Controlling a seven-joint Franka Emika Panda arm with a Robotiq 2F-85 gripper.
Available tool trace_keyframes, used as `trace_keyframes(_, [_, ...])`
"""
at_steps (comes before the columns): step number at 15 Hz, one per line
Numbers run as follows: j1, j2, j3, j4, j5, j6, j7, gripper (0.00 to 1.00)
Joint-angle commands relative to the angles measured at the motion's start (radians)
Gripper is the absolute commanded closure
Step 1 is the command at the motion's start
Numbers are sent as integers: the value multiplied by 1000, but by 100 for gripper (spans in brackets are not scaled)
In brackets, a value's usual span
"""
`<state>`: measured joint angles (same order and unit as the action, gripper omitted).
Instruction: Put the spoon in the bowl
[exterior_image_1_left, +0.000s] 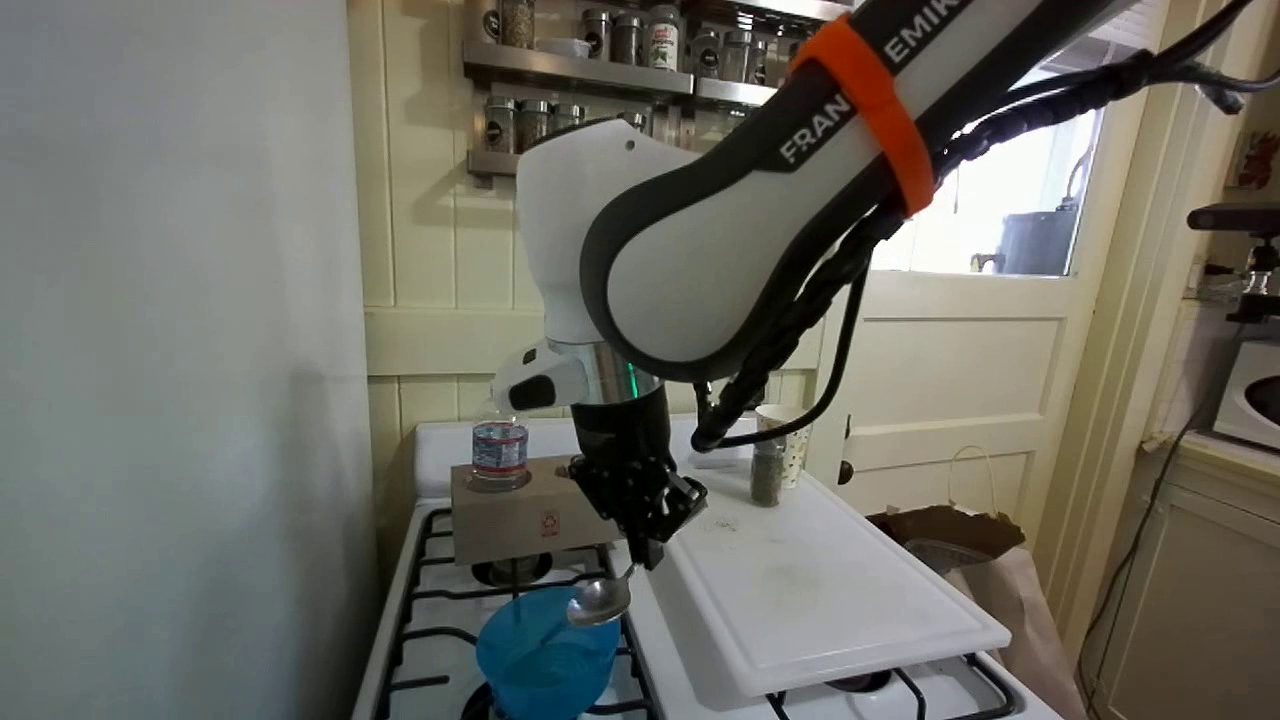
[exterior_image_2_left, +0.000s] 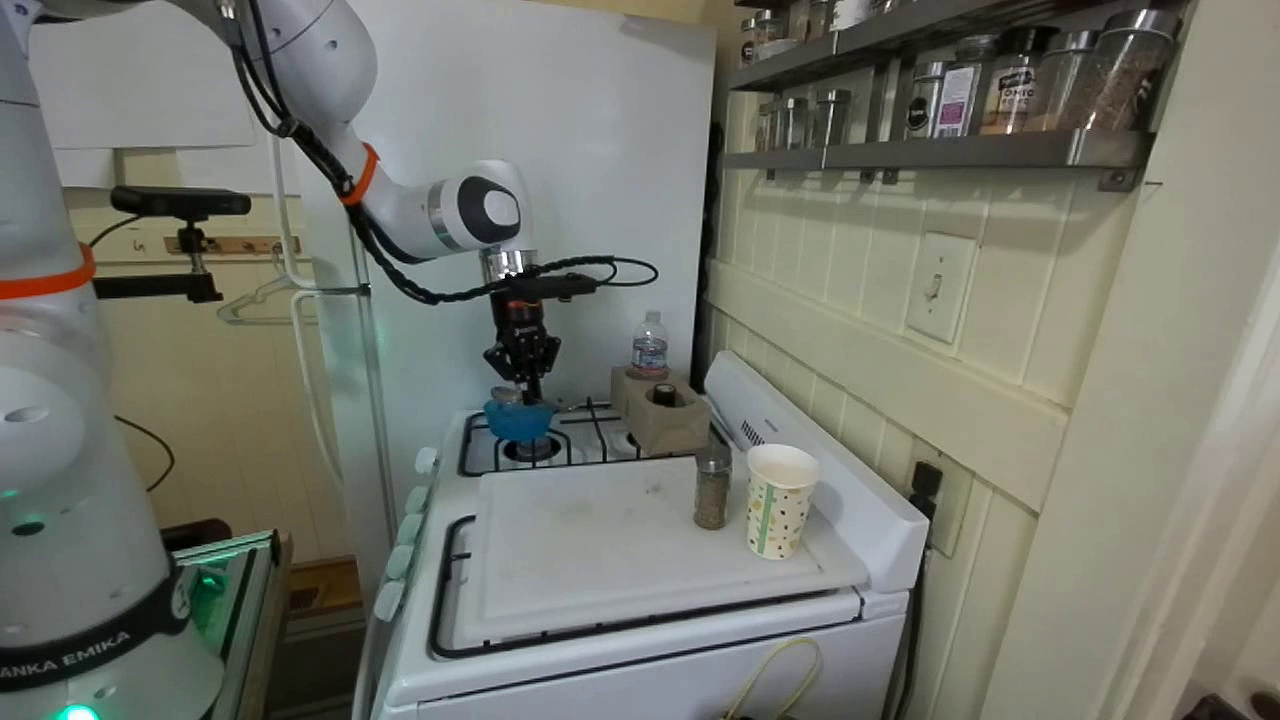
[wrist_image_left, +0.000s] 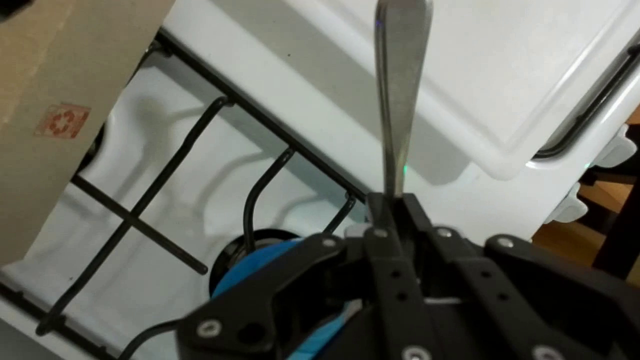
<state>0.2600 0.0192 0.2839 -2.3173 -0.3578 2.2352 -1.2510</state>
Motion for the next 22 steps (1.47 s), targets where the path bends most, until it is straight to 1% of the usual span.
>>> trace_keyframes(1, [21, 12, 13, 18, -28, -17, -54, 98])
trace_keyframes(3, [26, 29, 14, 24, -91, -21, -18, 98])
trace_keyframes(5, [28, 47, 10, 33, -198, -15, 51, 98])
trace_keyframes(8, [37, 79, 17, 51, -264, 1, 130, 98])
trace_keyframes(9, [35, 81, 17, 58, -241, 2, 132, 98])
trace_keyframes(10, [26, 57, 13, 34, -220, -2, 93, 90])
trace_keyframes(12, [30, 68, 15, 46, -220, -2, 104, 90])
trace_keyframes(13, [30, 70, 16, 49, -220, -2, 106, 98])
trace_keyframes(15, [28, 91, 22, 52, -208, 35, 14, 98])
trace_keyframes(16, [32, 101, 23, 56, -227, 50, 1, 98])
trace_keyframes(17, [40, 113, 22, 68, -268, 40, 20, 98])
trace_keyframes(22, [51, 138, 32, 81, -324, 85, 7, 98])
